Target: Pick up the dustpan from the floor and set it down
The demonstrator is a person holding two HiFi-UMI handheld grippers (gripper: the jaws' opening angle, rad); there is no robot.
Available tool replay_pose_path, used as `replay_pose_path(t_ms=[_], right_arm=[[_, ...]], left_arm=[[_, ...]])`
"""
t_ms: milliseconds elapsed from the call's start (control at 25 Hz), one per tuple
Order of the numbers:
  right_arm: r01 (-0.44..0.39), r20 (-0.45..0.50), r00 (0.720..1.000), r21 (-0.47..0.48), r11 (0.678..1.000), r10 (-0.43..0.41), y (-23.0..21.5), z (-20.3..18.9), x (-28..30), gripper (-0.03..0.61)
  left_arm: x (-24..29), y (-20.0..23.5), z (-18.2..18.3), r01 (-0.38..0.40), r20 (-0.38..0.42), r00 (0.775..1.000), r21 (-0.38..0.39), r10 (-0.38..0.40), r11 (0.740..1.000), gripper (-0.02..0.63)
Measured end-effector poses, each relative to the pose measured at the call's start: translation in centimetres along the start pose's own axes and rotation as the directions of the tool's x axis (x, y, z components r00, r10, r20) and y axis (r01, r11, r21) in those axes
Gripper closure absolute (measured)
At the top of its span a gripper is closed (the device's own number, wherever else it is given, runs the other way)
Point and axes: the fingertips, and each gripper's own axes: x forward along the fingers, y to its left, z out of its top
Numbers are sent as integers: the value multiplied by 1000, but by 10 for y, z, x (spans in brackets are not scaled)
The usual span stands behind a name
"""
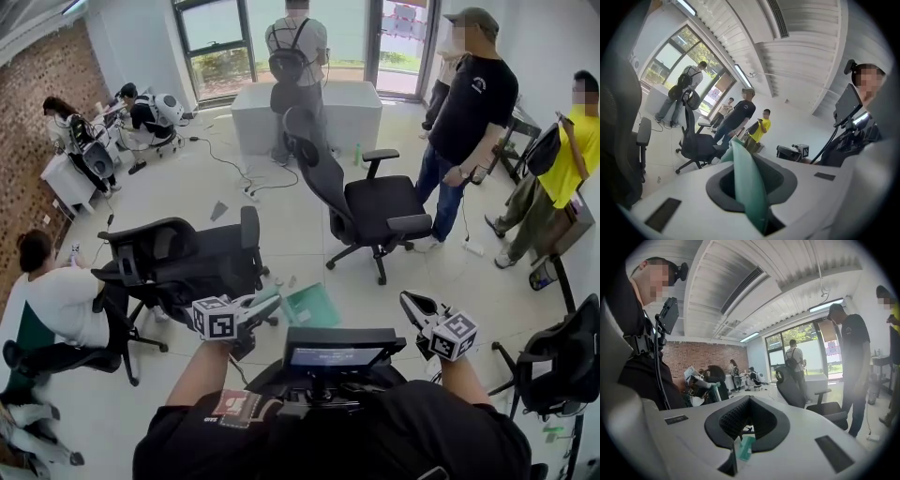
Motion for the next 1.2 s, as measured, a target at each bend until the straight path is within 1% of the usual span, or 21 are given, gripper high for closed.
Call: replay_pose_path(t_ms=[240,520,840,1040,1200], right_arm=[[4,3,1000,-4,1000,-4,0,-5,-1,569],[6,3,1000,0,1000,-6,6,-1,-10,569],[13,-12,1000,13,1000,-13,4,-11,-16,569],[19,-23,1000,35,999,-18,-1,-20,-18,569],[32,-71,997,65,997,-27,-4,-38,-8,569]], left_arm=[[-2,2,-9,4,1,1000,-3,-4,1000,554],[-5,-5,-13,-6,-19,1000,-3,6,1000,552],[6,-1,-28,-8,-52,999,-19,7,1000,552],[18,16,-44,-15,-76,997,-52,11,999,552],[34,44,-72,-10,-117,993,-95,-1,995,552]])
